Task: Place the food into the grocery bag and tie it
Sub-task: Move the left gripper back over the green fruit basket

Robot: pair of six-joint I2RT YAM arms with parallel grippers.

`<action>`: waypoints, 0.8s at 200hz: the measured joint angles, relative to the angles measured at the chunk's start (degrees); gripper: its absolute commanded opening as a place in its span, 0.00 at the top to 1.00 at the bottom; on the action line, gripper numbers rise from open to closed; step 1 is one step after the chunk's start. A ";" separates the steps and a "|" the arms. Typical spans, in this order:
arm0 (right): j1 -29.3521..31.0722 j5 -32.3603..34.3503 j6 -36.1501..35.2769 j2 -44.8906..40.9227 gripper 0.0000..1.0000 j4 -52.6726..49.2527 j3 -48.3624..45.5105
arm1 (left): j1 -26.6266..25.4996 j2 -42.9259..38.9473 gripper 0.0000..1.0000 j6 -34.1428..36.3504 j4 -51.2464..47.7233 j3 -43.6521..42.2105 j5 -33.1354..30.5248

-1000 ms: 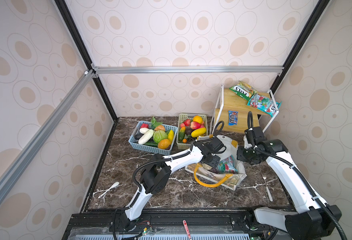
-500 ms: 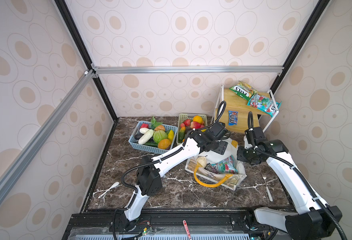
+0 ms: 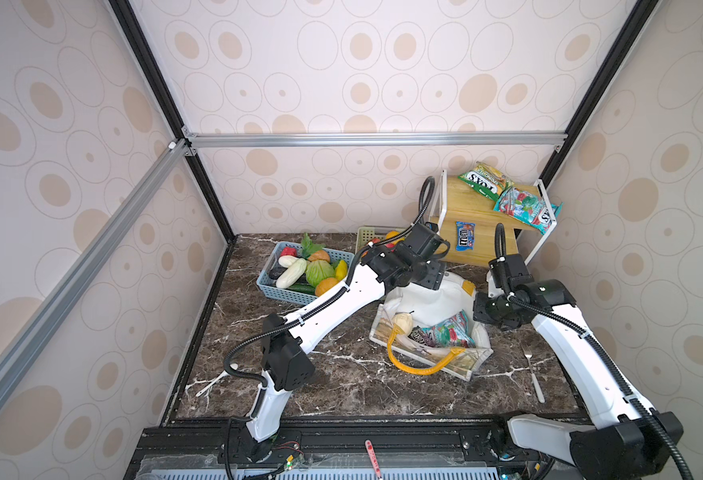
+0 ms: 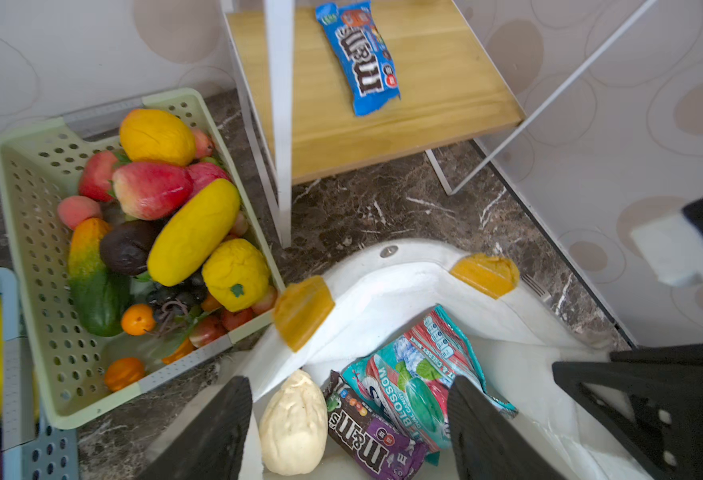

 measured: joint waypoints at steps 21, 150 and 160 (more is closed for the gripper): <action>0.00 -0.20 0.00 0.00 0.91 0.13 -0.02 | 2.14 -1.55 0.25 0.02 0.00 0.22 -0.63; 0.00 -1.84 0.00 0.00 0.91 1.11 -0.57 | 13.79 -6.95 0.24 -0.20 1.33 -13.42 -8.76; 0.00 -1.95 0.00 0.00 0.91 1.29 -0.70 | 14.27 -7.02 0.24 -0.24 1.68 -14.75 -8.94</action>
